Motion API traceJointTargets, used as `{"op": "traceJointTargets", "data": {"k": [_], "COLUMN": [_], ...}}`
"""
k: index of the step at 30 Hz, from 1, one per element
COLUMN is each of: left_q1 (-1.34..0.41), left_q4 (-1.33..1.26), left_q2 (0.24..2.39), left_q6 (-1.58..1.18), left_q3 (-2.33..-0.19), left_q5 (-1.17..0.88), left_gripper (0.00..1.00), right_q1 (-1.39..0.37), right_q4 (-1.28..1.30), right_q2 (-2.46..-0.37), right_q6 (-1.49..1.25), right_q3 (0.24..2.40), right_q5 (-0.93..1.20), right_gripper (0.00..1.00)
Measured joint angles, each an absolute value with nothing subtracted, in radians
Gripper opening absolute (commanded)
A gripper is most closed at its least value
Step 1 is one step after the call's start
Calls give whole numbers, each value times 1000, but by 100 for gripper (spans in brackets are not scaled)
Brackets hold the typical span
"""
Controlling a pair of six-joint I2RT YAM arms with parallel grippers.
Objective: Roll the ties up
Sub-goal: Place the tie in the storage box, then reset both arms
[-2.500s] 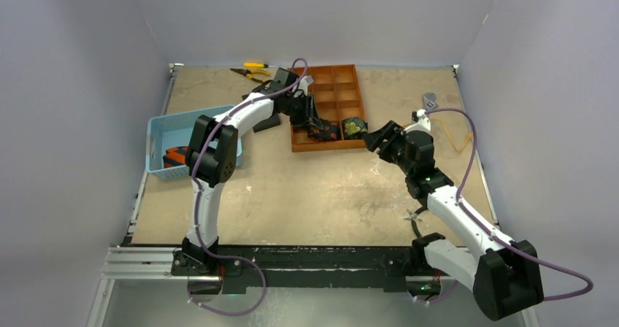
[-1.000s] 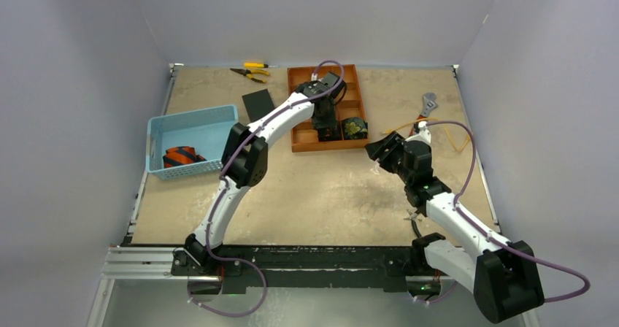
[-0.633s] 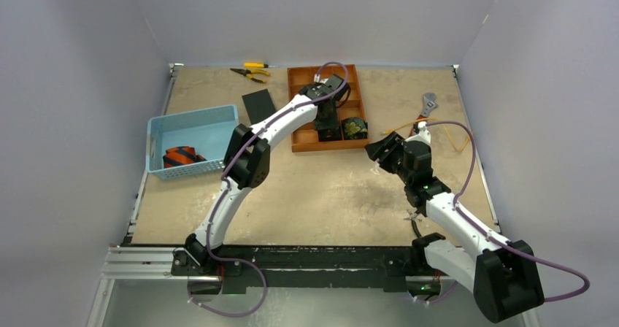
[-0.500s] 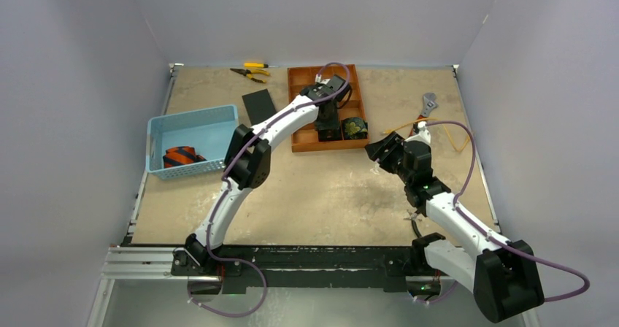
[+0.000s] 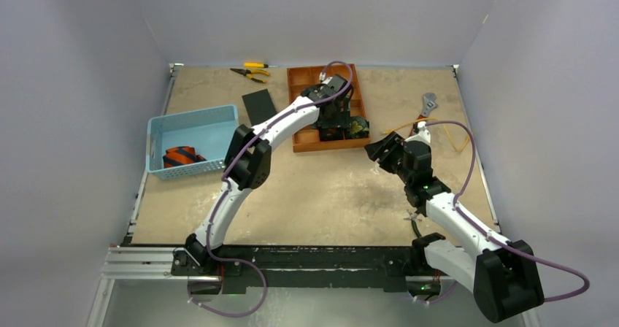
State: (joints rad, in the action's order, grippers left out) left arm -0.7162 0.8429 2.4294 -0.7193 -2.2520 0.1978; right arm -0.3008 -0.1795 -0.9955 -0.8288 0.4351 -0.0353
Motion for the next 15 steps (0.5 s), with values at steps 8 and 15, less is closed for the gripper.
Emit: {"op": "traceJointTargets", "data": {"k": [8, 15], "left_q1": [-720, -725], "left_q4": [824, 804], "left_q2": [2401, 2287], "left_q6": [-711, -691], "left_q3": [-2233, -2196], "left_q5": [194, 198], "left_gripper": [94, 97], "right_q1": [-301, -301], "right_q4": [-179, -178], "right_q2": [-995, -994], "right_q6": [-826, -824], "right_q3": [435, 435], "right_q5": [-35, -35], "right_gripper": [62, 62]}}
